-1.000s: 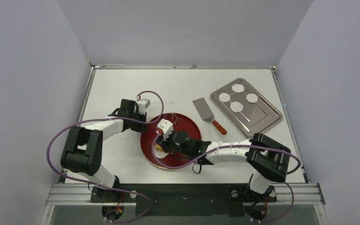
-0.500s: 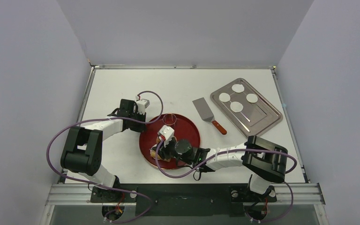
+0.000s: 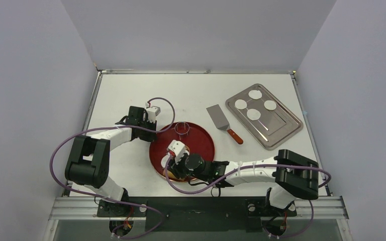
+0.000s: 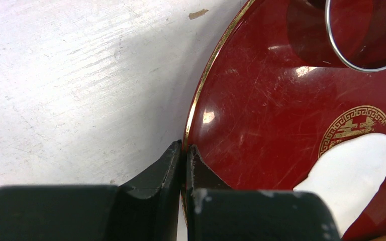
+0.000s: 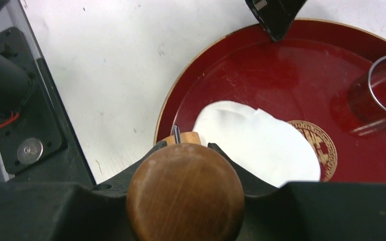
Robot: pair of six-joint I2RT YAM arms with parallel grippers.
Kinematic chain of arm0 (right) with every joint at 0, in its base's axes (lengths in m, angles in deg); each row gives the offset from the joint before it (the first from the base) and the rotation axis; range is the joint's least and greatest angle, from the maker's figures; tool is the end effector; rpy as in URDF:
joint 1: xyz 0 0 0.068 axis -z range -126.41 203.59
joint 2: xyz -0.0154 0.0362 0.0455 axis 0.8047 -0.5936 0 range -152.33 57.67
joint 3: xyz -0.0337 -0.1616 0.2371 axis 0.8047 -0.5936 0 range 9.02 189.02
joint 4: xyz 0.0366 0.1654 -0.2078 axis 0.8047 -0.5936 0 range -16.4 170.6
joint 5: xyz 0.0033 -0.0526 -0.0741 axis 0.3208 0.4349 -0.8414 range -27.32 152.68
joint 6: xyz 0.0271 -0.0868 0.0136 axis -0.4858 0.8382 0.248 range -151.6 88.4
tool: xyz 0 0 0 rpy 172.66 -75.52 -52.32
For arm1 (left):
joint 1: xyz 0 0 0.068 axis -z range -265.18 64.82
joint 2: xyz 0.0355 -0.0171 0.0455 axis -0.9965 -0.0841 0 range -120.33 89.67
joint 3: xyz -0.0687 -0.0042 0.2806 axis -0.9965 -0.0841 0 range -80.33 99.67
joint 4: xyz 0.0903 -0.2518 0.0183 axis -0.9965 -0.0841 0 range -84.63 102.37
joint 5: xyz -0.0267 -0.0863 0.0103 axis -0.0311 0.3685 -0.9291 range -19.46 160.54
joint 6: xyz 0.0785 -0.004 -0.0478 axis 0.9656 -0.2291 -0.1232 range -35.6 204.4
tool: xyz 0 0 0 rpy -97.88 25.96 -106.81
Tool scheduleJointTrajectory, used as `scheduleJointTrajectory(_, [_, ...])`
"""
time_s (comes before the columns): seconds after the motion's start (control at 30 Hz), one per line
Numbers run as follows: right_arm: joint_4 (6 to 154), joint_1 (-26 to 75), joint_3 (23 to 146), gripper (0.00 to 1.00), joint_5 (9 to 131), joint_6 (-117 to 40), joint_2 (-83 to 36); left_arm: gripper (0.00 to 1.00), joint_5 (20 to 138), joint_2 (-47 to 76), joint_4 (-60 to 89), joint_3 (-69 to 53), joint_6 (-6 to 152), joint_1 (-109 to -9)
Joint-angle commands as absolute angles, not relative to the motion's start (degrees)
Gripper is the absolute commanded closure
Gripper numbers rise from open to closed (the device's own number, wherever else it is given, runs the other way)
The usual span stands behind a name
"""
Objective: Roll out the dumpling wrappers from the dough
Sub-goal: Flatten out the dough on the work surface.
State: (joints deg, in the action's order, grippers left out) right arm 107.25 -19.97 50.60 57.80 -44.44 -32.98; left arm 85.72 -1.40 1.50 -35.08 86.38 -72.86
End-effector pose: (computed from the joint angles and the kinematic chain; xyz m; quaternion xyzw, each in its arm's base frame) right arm 0.1138 0.3606 0.1833 -0.3992 0.7285 0.3545 0.4293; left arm 0.3163 -0.0911 0.1266 0.1557 0.9376 -0.1515 0.2716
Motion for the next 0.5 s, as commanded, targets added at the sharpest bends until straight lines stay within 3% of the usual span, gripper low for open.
scheduleJointTrajectory(0.0, [95.8,-19.9,53.2,1.0,56.5,-44.1,-26.0,1.0,84.6,-0.5,2.5,-35.3,86.9,-72.9])
scheduleJointTrajectory(0.23, [102.3,-13.4,52.5,1.0,60.0,-43.1,-17.9,1.0,84.5,-0.4,2.4,-35.3,87.0,-72.9])
scheduleJointTrajectory(0.47, [105.9,-8.5,55.5,1.0,61.7,-40.7,-26.7,1.0,84.5,-0.6,2.5,-35.3,87.0,-72.9])
